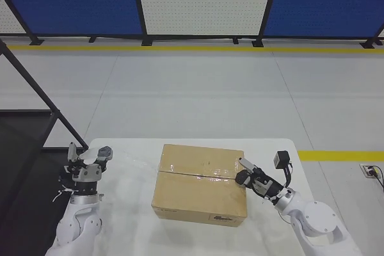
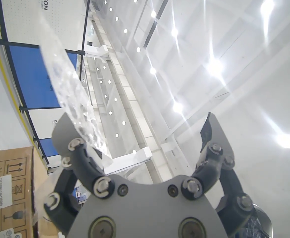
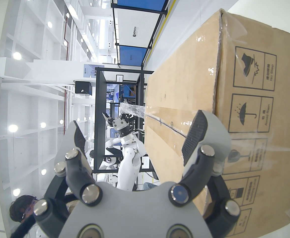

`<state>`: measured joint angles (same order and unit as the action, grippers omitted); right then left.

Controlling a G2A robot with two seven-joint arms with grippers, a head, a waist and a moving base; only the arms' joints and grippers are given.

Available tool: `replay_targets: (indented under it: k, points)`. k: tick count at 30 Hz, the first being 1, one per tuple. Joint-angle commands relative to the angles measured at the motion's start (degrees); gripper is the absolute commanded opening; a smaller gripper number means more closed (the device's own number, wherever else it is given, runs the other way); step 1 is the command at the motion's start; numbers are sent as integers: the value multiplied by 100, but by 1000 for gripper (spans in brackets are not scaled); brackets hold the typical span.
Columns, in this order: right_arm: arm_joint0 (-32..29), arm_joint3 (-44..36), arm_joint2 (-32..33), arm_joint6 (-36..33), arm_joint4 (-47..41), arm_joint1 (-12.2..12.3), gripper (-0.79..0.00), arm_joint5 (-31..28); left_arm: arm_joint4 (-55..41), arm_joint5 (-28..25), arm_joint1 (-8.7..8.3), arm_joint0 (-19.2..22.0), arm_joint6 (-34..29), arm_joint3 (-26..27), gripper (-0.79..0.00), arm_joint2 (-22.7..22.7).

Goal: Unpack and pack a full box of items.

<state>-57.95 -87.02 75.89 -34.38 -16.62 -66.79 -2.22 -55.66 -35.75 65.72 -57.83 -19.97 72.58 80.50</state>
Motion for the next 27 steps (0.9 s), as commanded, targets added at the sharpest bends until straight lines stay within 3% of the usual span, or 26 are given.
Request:
replay_targets:
  k: [1,15,27]
  points:
    - [0,0,0,0,0,0,0,0,92,59,18,70,104,-71,0,-7]
    - [0,0,0,0,0,0,0,0,503,450,163,633,462,-876,0,-134]
    - [0,0,0,0,0,0,0,0,818,824,282,931,-33,-1570,0,-412]
